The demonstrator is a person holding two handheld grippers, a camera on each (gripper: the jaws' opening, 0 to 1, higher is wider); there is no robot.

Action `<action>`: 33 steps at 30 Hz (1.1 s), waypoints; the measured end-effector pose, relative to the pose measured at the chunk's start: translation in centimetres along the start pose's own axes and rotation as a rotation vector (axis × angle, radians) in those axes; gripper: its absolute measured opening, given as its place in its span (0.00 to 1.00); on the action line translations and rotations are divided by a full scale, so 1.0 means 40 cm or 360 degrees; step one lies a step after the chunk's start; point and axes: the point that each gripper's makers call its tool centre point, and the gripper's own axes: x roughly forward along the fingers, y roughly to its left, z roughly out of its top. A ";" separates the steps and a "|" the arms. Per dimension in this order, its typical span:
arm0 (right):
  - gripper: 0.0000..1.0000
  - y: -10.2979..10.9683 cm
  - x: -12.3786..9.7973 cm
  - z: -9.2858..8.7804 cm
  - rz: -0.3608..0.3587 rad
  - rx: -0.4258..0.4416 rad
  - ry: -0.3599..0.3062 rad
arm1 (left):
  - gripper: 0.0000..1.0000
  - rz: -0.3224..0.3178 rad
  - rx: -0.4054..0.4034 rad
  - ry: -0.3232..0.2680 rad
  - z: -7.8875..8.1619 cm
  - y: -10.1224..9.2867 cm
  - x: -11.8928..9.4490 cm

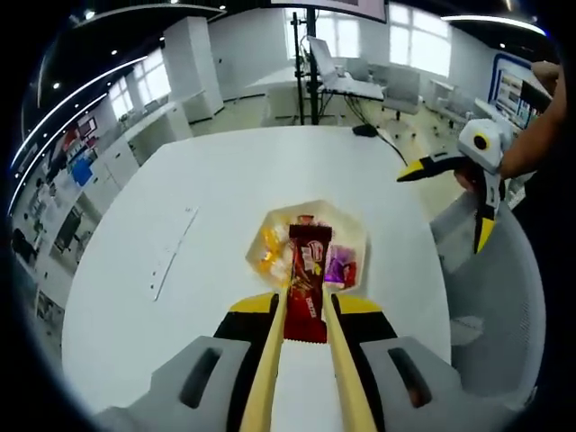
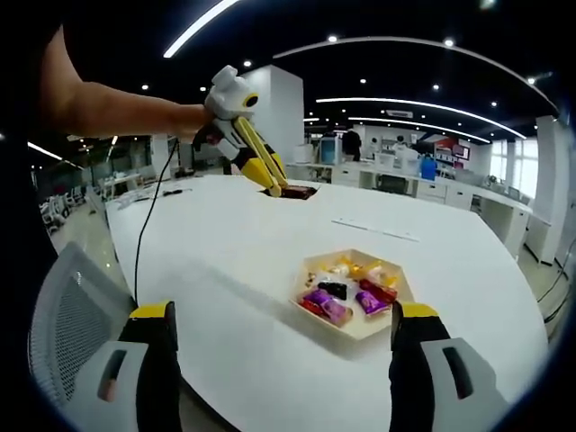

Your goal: Place the target food into the container with the food tongs after gripping and lifting it, then release it inside without dropping or visibly crushing the food.

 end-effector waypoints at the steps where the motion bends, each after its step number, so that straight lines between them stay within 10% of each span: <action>1: 0.97 0.001 0.000 0.001 0.0001 0.0001 -0.0002 | 0.19 -0.0001 0.0002 0.0000 0.003 0.000 0.003; 33: 0.96 -0.007 -0.006 0.010 -0.0024 0.0017 -0.0030 | 0.20 -0.0077 0.0053 -0.0053 0.173 -0.023 0.138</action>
